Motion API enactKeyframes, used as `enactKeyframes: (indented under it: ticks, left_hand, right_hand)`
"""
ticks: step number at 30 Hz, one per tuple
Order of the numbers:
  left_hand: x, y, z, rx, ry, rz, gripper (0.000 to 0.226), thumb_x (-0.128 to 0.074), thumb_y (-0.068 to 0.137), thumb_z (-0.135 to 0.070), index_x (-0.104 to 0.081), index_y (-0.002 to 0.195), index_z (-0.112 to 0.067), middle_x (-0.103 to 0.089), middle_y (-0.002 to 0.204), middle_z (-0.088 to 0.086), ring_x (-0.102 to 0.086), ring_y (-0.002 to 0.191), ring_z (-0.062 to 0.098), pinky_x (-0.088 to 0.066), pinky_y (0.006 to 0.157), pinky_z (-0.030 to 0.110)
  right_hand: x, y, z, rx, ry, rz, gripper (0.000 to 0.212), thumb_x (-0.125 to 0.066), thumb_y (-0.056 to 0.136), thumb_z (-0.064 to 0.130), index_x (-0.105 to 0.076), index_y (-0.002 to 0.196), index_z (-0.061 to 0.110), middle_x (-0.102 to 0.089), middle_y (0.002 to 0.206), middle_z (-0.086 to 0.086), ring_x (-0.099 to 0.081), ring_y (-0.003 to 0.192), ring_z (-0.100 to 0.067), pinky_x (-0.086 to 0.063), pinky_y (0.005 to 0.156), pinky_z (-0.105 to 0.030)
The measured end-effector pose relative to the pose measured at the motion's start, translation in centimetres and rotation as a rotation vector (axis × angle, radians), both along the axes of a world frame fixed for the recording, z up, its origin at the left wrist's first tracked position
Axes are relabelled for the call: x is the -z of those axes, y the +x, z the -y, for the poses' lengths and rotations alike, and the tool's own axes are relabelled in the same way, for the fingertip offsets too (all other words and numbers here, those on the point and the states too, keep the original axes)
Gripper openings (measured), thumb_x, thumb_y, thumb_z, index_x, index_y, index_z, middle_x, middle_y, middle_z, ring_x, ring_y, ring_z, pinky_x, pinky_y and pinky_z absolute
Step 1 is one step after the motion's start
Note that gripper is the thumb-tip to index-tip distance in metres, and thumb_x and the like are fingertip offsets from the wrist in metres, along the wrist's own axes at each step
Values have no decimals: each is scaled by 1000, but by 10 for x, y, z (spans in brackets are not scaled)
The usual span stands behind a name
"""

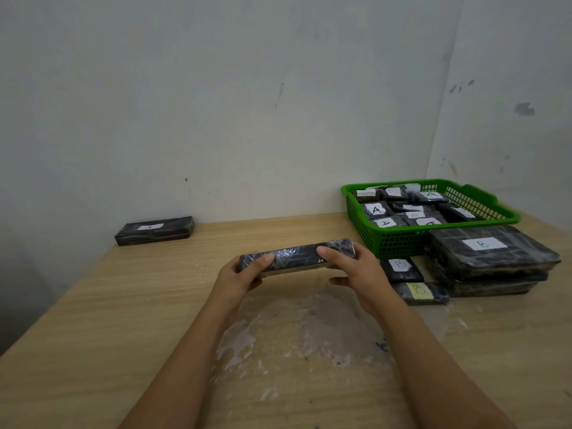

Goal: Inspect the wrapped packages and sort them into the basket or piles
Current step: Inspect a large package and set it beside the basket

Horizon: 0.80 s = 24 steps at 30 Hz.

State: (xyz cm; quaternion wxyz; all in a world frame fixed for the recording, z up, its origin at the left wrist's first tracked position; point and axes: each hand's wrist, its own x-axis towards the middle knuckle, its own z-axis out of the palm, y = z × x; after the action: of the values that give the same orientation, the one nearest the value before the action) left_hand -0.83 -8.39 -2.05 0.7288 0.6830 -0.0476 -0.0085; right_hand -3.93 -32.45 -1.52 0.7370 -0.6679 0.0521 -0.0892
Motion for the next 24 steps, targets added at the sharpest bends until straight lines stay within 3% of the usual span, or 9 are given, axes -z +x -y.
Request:
enactKeyframes:
  ticks: [3,7,10,15,20,24]
  left_hand:
    - [1,-2,4,-32,47,24,85,-91,44,-63,-70,112,-17,-76,109,4,-71,104,19,-58,95,39]
    - [6,1,4,-102,146,79,92,-94,39,-72,-69,111,-20,-76,99,-3,-72,93,15,-57,90,43]
    - [8,-1,4,-148,180,83,84,-95,45,-67,-67,109,-20,-76,101,-1,-73,93,17,-58,84,37]
    - [7,-9,16,-150,218,106,64,-92,61,-53,-63,108,-21,-71,100,-2,-68,89,14,-50,74,27]
    - [9,-12,19,-96,195,117,65,-90,64,-57,-57,108,-22,-66,95,-2,-64,82,13,-49,73,29]
    - [9,-9,15,-60,229,114,70,-84,58,-69,-57,106,-26,-67,97,-5,-66,87,12,-55,82,37]
  right_hand:
    - [3,2,-7,40,-22,0,80,-89,52,55,-64,117,17,-71,114,-6,-70,103,-20,-61,71,-33]
    - [8,3,-14,60,-85,-9,82,-92,51,64,-63,117,23,-70,115,-2,-69,104,-17,-62,72,-33]
    - [9,3,-14,71,-104,-19,76,-92,56,62,-64,116,24,-69,116,0,-68,104,-15,-63,75,-35]
    - [6,-1,-14,94,-129,-53,104,-94,40,67,-55,128,28,-62,119,7,-65,105,-13,-64,78,-38]
    - [7,-1,-14,181,-87,-28,83,-97,42,54,-62,111,25,-69,109,3,-69,98,-13,-65,79,-43]
    - [8,1,-10,152,-93,-58,78,-99,49,51,-62,112,25,-70,109,2,-69,100,-15,-64,79,-45]
